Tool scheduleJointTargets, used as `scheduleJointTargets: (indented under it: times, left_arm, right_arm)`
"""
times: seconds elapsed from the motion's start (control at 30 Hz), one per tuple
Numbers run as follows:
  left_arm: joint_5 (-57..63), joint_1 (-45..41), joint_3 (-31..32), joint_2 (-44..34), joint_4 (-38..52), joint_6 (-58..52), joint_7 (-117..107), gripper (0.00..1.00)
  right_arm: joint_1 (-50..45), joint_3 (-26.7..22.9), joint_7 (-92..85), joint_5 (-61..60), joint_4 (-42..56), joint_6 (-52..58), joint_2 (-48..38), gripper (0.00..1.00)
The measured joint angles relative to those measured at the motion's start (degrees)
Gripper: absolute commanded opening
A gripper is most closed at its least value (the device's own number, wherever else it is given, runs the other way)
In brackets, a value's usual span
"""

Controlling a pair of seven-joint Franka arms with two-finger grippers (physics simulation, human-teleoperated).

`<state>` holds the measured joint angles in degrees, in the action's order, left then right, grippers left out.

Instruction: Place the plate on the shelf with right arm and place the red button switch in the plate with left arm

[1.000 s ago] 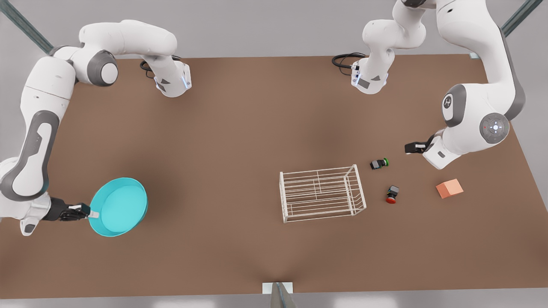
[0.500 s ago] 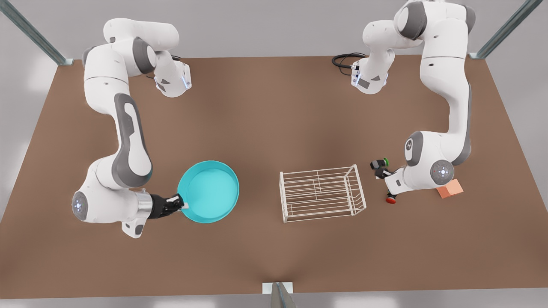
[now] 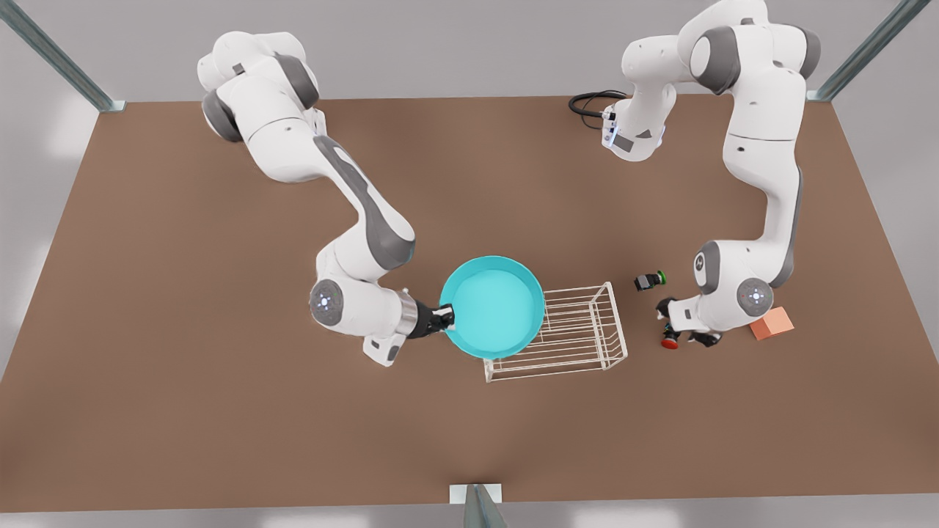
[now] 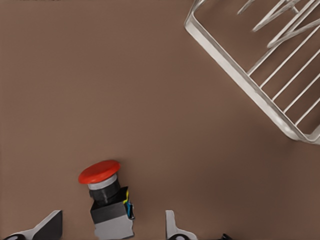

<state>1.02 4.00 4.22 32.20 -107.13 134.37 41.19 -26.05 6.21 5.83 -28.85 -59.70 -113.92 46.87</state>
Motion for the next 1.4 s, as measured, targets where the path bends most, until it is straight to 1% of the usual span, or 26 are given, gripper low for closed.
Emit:
scheduleJointTargets:
  times: [0.2, 0.4, 0.43, 0.47, 0.5, 0.53, 0.6, 0.63, 0.67, 0.7, 0.73, 0.77, 0.8, 0.83, 0.87, 0.9, 0.93, 1.0, 1.07, 1.13, 1.2, 1.27, 1.33, 1.4]
  left_arm:
    - [0.05, 1.08, -0.05, -0.06, -1.75, 3.01, 2.44, 1.0]
    - [0.06, 1.09, -0.36, -0.02, -3.75, 4.01, 1.2, 1.0]
    - [0.06, 1.09, -0.46, 0.03, -3.82, 4.12, 0.89, 1.0]
    - [0.06, 1.1, -0.53, 0.08, -3.86, 4.22, 0.58, 1.0]
    - [0.06, 1.11, -0.57, 0.33, -3.88, 4.35, 0.28, 1.0]
    - [0.06, 1.11, -0.59, 0.54, -3.85, 4.5, -0.02, 1.0]
    - [0.06, 1.27, -0.61, 1.57, -3.79, 5.22, -0.55, 1.0]
    - [0.07, 1.36, -0.61, 1.92, -3.76, 5.61, -0.79, 1.0]
    - [0.08, 1.41, -0.61, 2.11, -3.74, 5.96, -1.02, 1.0]
    - [0.07, 1.46, -0.61, 2.24, -3.73, 6.25, -1.24, 1.0]
    - [0.07, 1.5, -0.61, 2.28, -3.72, 6.5, -1.44, 0.98]
    - [0.08, 1.52, -0.61, 2.3, -3.64, 6.71, -1.64, 0.91]
    - [0.07, 1.53, -0.61, 2.3, -3.6, 6.88, -1.82, 0.78]
    - [0.12, 1.53, -0.62, 2.3, -3.53, 7.04, -2.03, 0.68]
    - [0.18, 1.53, -0.62, 2.31, -3.5, 7.17, -2.25, 0.6]
    - [0.22, 1.49, -0.62, 2.31, -3.45, 7.29, -2.45, 0.52]
    - [0.33, 1.47, -0.62, 2.31, -3.37, 7.42, -2.69, 0.43]
    - [0.57, 1.48, -0.63, 2.3, -3.28, 7.67, -3.24, 0.39]
    - [0.75, 1.45, -0.63, 2.03, -3.16, 7.81, -3.79, 0.39]
    - [0.84, 1.45, -0.63, 1.55, -3.11, 7.8, -4.29, 0.39]
    - [0.89, 1.36, -0.57, 1.29, -2.07, 7.52, -4.81, 0.39]
    - [0.9, 0.65, -0.16, 0.97, 3.29, 4.8, -5.86, 0.39]
    - [0.92, -1.41, 0.06, -0.2, 6.74, 2.0, -7.79, 0.39]
    - [0.94, -3.07, 0.15, -0.68, 10.19, -1.33, -10.02, 0.36]
  right_arm:
    - [-5.64, -0.04, 6.34, -0.09, -0.22, -6.02, 1.98, 0.19]
    - [-10.54, -0.07, 11.53, -0.14, 0.11, -17.38, 5.75, 0.2]
    - [-11.11, -0.15, 12.25, -0.13, 0.14, -19.22, 6.12, 0.25]
    - [-11.47, -0.27, 13.05, 0.03, 0.2, -20.73, 6.3, 0.55]
    - [-11.67, -0.53, 13.83, 0.19, 0.22, -22.02, 6.35, 0.95]
    - [-11.76, -0.94, 14.61, 0.27, 0.24, -23.12, 6.29, 1.0]
    - [-11.72, -2.08, 15.96, 0.42, 0.2, -24.74, 4.54, 1.0]
    - [-11.6, -3.54, 16.61, 0.53, 0.08, -24.82, 1.35, 1.0]
    - [-11.49, -5.99, 17.25, 0.66, 0.04, -23.71, -2.47, 1.0]
    - [-11.49, -10.07, 17.89, 0.84, 0.05, -20.87, -7.2, 1.0]
    - [-11.33, -14.08, 18.55, 1.02, 0.06, -17.28, -11.52, 1.0]
    - [-10.44, -17.03, 19.08, 1.24, -0.29, -13.3, -15.41, 1.0]
    - [-9.35, -18.93, 19.02, 2.52, -2.04, -8.81, -17.78, 1.0]
    - [-9.05, -21.39, 18.23, 5.06, -9.55, -5.07, -21.45, 1.0]
    - [-8.6, -23.41, 17.19, 7.56, -17.19, -2.51, -24.63, 1.0]
    - [-8.34, -25.05, 16.06, 9.83, -22.53, -0.48, -26.05, 1.0]
    - [-8.31, -26.62, 14.83, 11.6, -25.61, 1.17, -26.25, 1.0]
    - [-8.06, -28.67, 12.21, 16.22, -28.05, 3.93, -26.06, 1.0]
    - [-6.95, -29.52, 9.46, 19.74, -28.44, 6.09, -26.21, 1.0]
    - [-6.15, -32.3, 6.46, 21.61, -28.52, 8.03, -26.56, 1.0]
    - [-4.0, -33.09, 3.49, 22.58, -28.46, 9.23, -25.95, 1.0]
    - [-2.28, -33.19, 0.62, 21.92, -28.38, 9.99, -25.27, 1.0]
    - [-1.94, -33.09, -1.89, 21.33, -28.32, 10.55, -24.95, 1.0]
    - [-1.92, -33.01, -4.11, 20.85, -28.31, 10.97, -24.59, 1.0]
